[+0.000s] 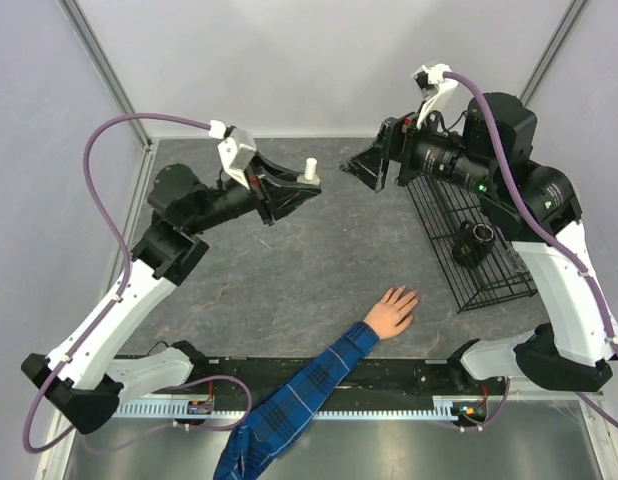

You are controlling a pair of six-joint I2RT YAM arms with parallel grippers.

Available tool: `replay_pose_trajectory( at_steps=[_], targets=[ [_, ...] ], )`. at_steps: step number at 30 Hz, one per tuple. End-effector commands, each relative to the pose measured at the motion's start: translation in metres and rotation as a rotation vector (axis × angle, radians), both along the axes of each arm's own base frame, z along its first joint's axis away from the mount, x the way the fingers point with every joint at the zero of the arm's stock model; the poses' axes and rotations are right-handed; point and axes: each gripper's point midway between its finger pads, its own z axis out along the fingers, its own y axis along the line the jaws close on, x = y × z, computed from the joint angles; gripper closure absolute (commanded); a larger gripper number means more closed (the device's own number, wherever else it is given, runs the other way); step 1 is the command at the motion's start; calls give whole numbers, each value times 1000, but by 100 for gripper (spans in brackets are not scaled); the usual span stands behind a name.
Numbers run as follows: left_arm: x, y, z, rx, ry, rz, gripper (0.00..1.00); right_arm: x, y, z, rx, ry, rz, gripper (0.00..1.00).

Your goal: Paint the nails

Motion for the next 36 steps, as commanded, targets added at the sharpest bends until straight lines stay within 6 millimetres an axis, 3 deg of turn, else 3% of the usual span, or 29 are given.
replay_pose_trajectory(
  at_steps=[1,4,5,7,11,18,29,32,35,36],
  targets=[
    [-54,2,23,-74,39,-319,98,-61,42,21,123,-5,502,14],
    [-63,1,19,-65,94,-415,98,-85,53,32,223,50,686,21],
    [-63,-1,16,-64,129,-436,98,-90,54,45,261,-8,729,23],
    [-68,-1,17,-62,127,-480,98,-94,57,44,290,7,768,23],
    [-73,0,22,-85,138,-519,98,-89,60,43,297,11,774,34],
    [-73,-3,26,-90,138,-544,98,-84,64,33,295,29,783,43],
    [-68,-6,31,-109,143,-556,98,-82,66,29,290,28,781,50],
    [-62,-9,34,-117,150,-543,98,-81,66,28,284,19,783,62],
    [-52,-11,38,-134,150,-498,98,-76,65,28,275,3,750,78],
    [-46,-13,36,-127,147,-467,98,-70,65,25,272,10,710,89]
  ],
)
